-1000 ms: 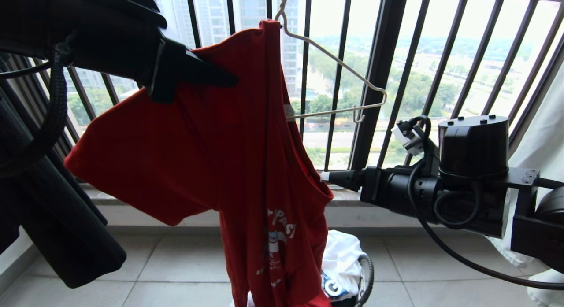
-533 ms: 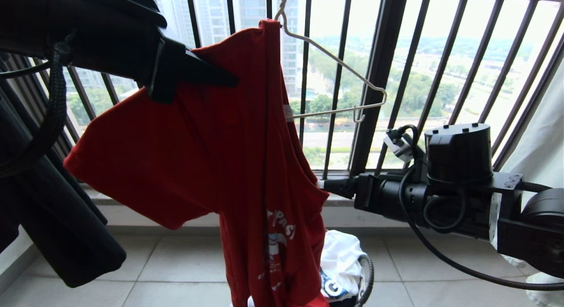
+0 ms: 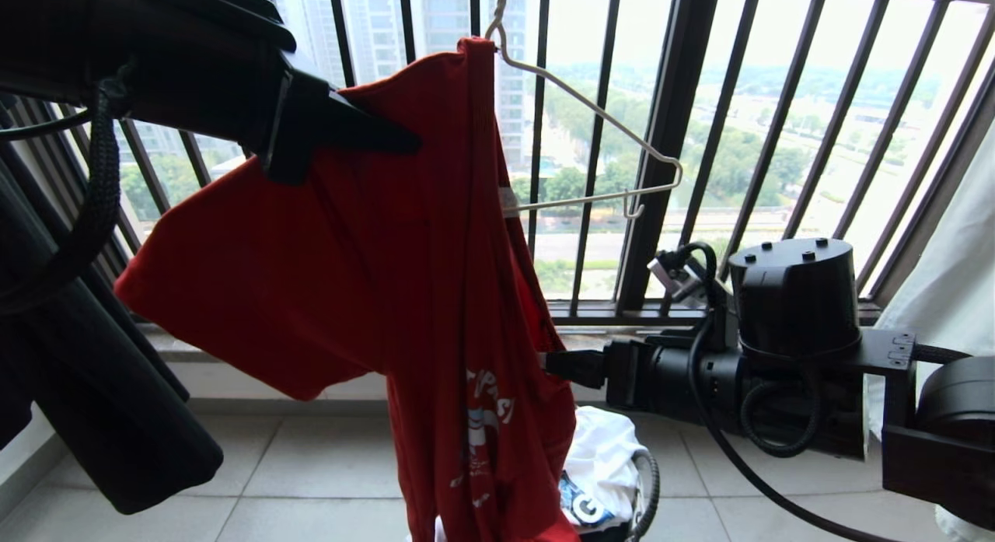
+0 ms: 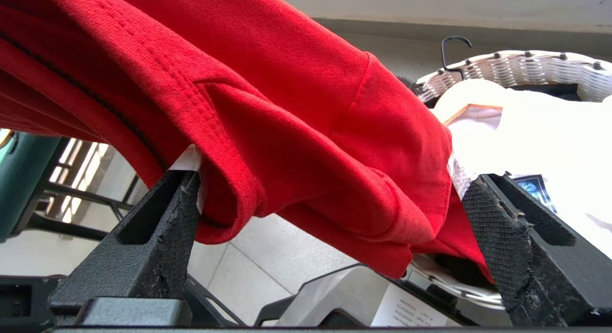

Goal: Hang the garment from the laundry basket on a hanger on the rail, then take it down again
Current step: Hang the clothes on the clothes rack

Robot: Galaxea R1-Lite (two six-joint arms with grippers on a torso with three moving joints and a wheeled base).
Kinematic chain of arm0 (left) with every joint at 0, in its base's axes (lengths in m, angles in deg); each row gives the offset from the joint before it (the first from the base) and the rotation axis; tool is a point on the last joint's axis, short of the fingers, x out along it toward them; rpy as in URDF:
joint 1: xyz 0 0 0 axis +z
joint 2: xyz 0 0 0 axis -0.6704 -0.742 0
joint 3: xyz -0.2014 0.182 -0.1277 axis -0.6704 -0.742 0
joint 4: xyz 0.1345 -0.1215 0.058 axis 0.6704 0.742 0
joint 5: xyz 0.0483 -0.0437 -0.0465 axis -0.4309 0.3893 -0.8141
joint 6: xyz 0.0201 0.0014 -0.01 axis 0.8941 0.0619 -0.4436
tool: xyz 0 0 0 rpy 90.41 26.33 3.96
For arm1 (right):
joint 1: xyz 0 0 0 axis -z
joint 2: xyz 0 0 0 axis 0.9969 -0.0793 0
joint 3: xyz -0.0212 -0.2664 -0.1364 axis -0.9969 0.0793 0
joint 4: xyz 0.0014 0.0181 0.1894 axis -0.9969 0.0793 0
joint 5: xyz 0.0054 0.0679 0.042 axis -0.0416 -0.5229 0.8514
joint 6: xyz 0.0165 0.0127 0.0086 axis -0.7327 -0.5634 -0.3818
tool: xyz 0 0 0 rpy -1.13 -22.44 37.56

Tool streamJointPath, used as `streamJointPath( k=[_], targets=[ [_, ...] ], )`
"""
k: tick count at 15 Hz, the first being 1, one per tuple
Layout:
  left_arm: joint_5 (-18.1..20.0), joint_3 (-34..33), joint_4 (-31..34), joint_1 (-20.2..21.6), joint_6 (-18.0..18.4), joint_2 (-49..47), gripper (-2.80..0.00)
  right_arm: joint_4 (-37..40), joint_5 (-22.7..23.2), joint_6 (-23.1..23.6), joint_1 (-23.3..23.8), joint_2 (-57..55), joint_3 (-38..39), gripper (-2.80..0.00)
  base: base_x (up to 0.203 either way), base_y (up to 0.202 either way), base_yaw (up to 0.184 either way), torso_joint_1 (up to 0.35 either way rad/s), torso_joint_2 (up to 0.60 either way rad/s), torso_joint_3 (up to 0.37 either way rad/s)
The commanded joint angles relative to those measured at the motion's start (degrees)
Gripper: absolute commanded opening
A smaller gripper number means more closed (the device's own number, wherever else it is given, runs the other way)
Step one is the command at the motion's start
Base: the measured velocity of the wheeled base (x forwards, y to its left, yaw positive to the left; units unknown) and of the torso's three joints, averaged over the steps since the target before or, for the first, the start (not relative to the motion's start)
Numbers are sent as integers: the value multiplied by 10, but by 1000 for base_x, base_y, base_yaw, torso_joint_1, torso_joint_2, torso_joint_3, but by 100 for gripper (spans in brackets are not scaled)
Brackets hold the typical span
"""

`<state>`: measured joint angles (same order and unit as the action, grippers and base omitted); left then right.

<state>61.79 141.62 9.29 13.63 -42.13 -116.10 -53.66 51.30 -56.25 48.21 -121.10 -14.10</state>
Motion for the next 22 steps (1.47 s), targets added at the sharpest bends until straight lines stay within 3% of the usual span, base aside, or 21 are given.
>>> streamJointPath(
  k=[1, 2, 3, 7, 15, 22],
  targets=[
    [1, 1, 1, 0, 2, 1, -280, -2, -1, -3, -3, -13, 0, 0, 0, 0, 0, 0, 0, 0],
    [1, 2, 1, 0, 2, 1, -280, -2, -3, -3, -3, -14, 0, 0, 0, 0, 0, 0, 0, 0],
    [0, 1, 1, 0, 2, 2, -280, -2, -3, -4, -3, -15, -1, -280, 0, 0, 0, 0, 0, 0],
    [0, 2, 1, 0, 2, 4, -280, -2, -10, -3, 7, -14, -6, -280, 0, 0, 0, 0, 0, 0],
    [6, -4, 4, -3, -18, 18, -280, -2, -6, 8, 103, -28, -41, -280, 0, 0, 0, 0, 0, 0],
    [8, -22, 6, -44, -40, 34, -280, -2, -7, 9, 123, -36, -55, -280, 0, 0, 0, 0, 0, 0]
  ],
)
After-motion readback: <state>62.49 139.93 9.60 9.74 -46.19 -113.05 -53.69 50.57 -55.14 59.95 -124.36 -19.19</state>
